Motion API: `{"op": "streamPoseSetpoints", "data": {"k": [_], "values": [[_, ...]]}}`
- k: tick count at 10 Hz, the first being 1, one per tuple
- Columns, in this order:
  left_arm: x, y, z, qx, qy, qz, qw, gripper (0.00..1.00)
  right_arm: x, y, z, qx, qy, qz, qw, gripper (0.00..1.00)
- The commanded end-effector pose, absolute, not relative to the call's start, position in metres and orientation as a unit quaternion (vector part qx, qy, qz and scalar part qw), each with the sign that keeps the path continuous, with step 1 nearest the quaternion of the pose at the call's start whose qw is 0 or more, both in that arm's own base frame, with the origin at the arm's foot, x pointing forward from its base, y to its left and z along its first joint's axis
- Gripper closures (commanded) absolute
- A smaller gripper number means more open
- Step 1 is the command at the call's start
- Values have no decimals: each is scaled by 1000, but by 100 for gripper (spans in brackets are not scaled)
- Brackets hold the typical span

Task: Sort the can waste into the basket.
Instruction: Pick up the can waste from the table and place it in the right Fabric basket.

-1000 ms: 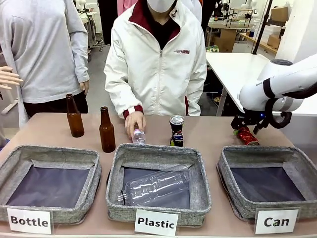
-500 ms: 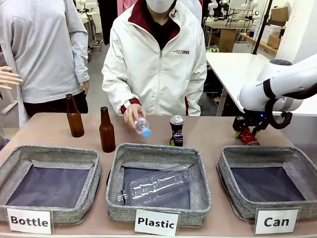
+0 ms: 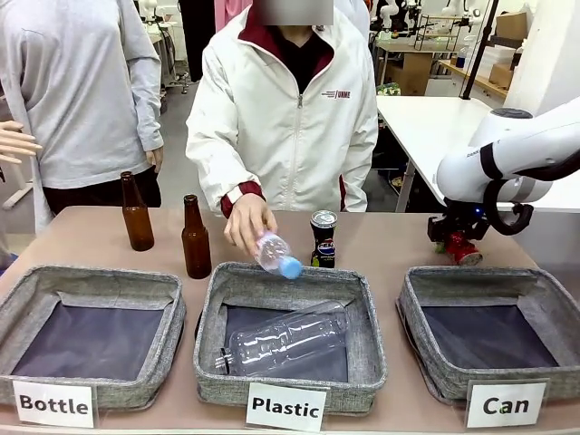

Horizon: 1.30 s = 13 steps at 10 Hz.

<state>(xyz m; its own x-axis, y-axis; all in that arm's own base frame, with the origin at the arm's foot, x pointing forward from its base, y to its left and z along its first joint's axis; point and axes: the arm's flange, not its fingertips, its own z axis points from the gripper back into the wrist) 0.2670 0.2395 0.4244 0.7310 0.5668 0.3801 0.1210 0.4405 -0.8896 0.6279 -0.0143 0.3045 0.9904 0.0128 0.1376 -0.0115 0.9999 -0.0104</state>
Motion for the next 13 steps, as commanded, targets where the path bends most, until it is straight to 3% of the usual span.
{"op": "streamPoseSetpoints", "data": {"k": [1, 8, 13], "values": [[268, 239, 425, -512, -350, 134, 773, 0, 634, -11, 306, -13, -66, -1, 998, 100], [268, 239, 425, -512, -350, 134, 773, 0, 607, -27, 385, 28, -83, 41, 995, 100], [268, 239, 425, -512, -350, 134, 773, 0, 487, -35, 463, 128, -19, 264, 956, 100]]}}
